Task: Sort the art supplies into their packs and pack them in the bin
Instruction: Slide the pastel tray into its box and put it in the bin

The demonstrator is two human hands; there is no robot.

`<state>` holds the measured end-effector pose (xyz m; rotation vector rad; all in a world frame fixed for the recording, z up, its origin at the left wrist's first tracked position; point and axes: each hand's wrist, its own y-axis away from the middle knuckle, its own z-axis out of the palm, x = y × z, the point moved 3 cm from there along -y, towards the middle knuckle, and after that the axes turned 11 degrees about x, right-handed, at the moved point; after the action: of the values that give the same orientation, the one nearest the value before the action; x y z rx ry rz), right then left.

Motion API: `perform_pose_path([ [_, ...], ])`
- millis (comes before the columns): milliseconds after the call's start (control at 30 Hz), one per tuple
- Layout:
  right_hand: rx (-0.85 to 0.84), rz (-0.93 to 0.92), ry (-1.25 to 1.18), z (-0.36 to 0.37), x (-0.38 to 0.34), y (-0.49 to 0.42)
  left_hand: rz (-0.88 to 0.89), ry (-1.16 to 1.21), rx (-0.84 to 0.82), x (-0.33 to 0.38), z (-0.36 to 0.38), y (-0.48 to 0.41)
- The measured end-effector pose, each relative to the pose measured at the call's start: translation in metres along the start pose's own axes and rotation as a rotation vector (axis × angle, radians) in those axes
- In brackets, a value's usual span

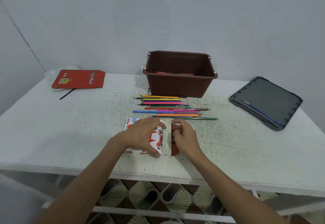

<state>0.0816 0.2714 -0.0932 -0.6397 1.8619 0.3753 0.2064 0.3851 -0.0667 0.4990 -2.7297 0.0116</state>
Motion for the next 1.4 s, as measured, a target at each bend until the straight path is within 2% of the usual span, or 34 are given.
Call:
perform_pose_path([
  [233,-0.064,0.013,-0.003,0.002,0.001,0.003,0.001,0.011,-0.008,-0.001,0.001,-0.002],
  [367,-0.021,0.077,-0.097,-0.005,0.008,-0.001,0.004,0.023,0.012,-0.005,0.004,-0.002],
  [633,-0.016,-0.027,-0.001,-0.004,0.001,0.01,-0.012,-0.021,-0.03,-0.018,0.018,-0.004],
  [733,-0.028,-0.001,-0.023,-0.007,0.004,0.008,-0.014,-0.026,-0.029,-0.021,0.021,-0.005],
  [833,0.026,0.009,0.004,-0.009,0.007,0.006,-0.015,-0.022,0.02,-0.024,0.021,-0.006],
  [1033,0.169,-0.163,0.22,-0.013,0.012,0.006,-0.015,0.061,0.1,-0.018,0.019,-0.002],
  [1400,0.05,-0.127,0.26,-0.003,0.003,0.007,-0.012,0.118,0.139,-0.022,0.021,-0.004],
])
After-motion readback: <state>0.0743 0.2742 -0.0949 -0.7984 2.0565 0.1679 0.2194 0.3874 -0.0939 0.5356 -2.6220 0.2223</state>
